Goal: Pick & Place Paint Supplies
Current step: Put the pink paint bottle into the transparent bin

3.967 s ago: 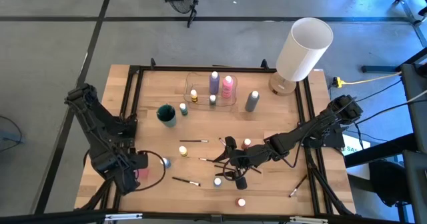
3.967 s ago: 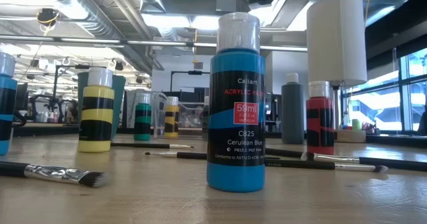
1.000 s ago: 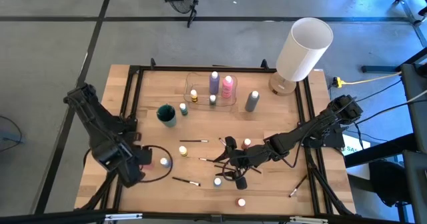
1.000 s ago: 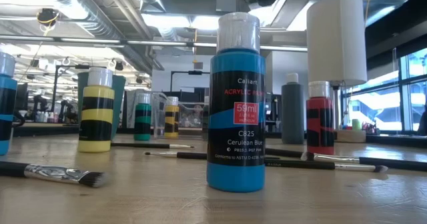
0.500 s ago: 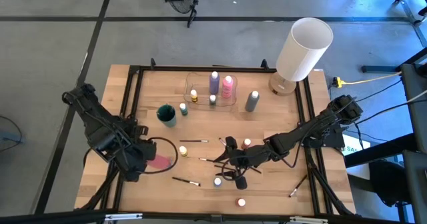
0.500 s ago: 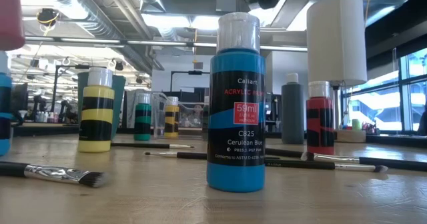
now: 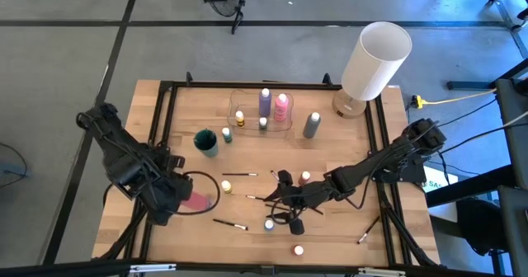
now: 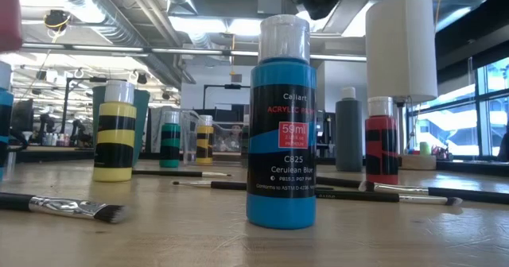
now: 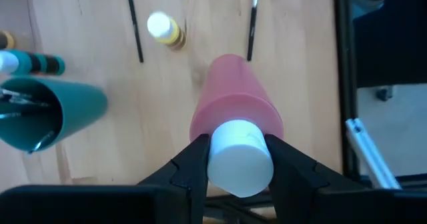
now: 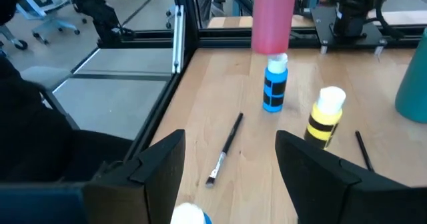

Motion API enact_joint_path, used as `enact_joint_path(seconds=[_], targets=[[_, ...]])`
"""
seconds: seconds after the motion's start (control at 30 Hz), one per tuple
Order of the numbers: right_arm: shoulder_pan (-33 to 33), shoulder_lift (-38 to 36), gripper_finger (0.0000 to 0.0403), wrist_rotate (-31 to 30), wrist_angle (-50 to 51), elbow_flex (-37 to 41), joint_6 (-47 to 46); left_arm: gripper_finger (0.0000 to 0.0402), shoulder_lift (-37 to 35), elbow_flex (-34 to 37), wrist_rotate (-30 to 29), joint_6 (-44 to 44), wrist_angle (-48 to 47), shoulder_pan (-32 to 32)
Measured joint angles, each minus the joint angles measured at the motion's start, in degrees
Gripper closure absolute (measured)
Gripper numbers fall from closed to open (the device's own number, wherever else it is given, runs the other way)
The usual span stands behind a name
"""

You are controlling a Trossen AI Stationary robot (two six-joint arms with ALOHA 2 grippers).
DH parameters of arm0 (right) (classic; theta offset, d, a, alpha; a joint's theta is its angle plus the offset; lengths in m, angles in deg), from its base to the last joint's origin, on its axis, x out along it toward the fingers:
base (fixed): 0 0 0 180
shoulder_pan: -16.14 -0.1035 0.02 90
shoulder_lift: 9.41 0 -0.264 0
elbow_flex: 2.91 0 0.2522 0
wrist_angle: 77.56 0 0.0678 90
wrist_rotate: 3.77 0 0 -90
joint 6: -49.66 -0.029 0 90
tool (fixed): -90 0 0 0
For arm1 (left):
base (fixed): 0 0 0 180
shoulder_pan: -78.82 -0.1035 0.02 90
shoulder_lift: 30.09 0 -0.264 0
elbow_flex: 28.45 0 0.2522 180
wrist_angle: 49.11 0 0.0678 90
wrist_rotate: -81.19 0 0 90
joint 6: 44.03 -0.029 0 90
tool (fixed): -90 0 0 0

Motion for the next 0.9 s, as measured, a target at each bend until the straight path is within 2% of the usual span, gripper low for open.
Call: enact_joint_path(seconds=[0.33, 0.57, 0.73, 0.9], targets=[[0.00, 0.67, 0.0167, 0.02, -0.53, 0.00, -1.24, 0.0283, -0.15, -7.09, -3.15, -2.07, 0.16, 0.00], [-0.71, 0.72, 0.0167, 0.01, -0.84, 0.00, -2.05, 0.0283, -0.09, -10.08, -5.59, -9.02, 0.02, -0.17], [-1.71, 0.72, 0.0167, 0.00, -2.29, 0.00, -2.37, 0.0283, -0.09, -12.35, -6.29, -13.05, 0.12, -3.32], [-2.99, 0.75, 0.0167, 0.00, -3.09, 0.00, -2.37, 0.0283, -0.09, -13.25, -6.23, -19.73, 0.13, -9.24]])
